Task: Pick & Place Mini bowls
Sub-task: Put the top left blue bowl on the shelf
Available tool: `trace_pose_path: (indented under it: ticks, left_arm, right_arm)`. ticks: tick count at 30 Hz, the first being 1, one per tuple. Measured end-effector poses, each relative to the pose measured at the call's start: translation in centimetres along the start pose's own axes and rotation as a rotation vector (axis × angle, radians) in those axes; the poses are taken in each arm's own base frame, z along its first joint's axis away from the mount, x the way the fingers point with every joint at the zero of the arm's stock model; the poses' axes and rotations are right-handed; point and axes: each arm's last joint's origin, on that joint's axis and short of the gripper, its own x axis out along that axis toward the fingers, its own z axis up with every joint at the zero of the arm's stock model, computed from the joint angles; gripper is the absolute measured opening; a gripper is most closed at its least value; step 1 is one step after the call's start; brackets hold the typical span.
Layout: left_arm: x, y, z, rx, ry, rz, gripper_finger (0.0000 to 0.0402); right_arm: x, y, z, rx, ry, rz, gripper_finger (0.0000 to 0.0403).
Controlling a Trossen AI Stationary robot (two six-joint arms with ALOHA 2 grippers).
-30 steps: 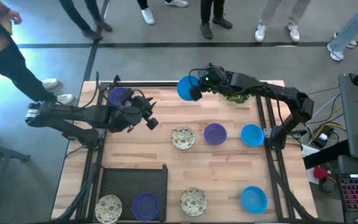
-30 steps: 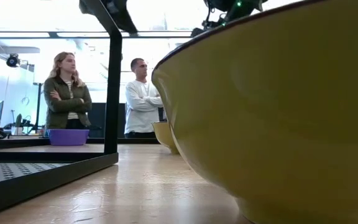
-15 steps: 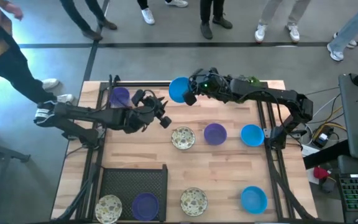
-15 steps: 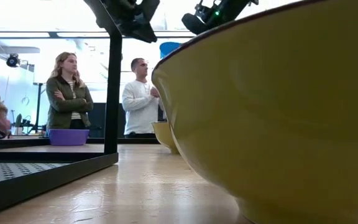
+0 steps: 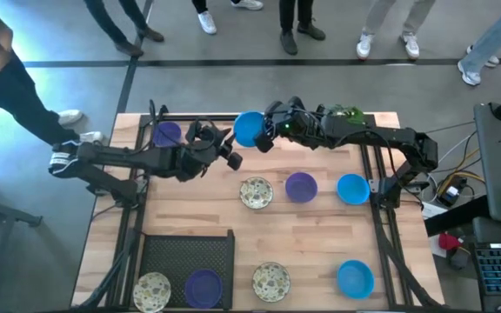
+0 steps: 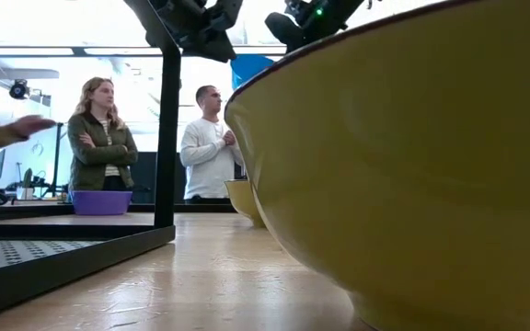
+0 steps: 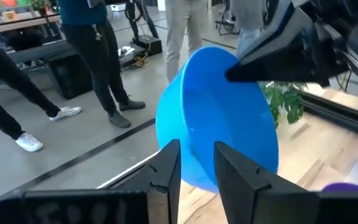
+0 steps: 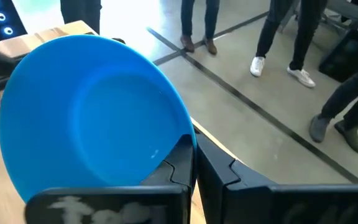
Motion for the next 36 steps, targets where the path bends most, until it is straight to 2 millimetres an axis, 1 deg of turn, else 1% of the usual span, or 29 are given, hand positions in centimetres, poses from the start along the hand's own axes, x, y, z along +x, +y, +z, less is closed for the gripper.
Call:
trace_pose_path:
  ticks: [9,16,19,22,26,27,36]
  left_arm:
    - [0.5,0.4,0.0,-0.033,0.001,0.022,0.0090]
    - [1.6,0.1,-0.7,-0.020,0.018,0.052,0.0090]
    - [1.8,0.0,-0.9,-0.048,0.018,0.061,0.0089]
    - [1.9,0.1,-0.9,-0.063,0.019,0.068,0.0072]
    - [2.0,0.3,-0.9,-0.052,0.016,0.090,0.0017]
    - [2.1,0.3,-0.9,-0.050,0.015,0.095,0.0011]
    - [2.2,0.4,-0.9,-0.064,0.020,0.094,0.0003]
  right_arm:
    - [-0.3,0.7,0.2,-0.009,-0.032,0.022,0.0008]
    - [-0.5,1.0,0.1,-0.027,-0.036,0.025,0.0008]
    - [-0.5,1.1,0.1,-0.028,-0.036,0.026,0.0008]
    - [-0.5,1.1,0.1,-0.027,-0.036,0.027,0.0008]
    - [-0.5,1.1,0.1,-0.025,-0.035,0.028,0.0009]
    - [-0.5,1.1,0.1,-0.023,-0.035,0.028,0.0009]
    - [-0.5,1.1,0.1,-0.023,-0.034,0.034,0.0009]
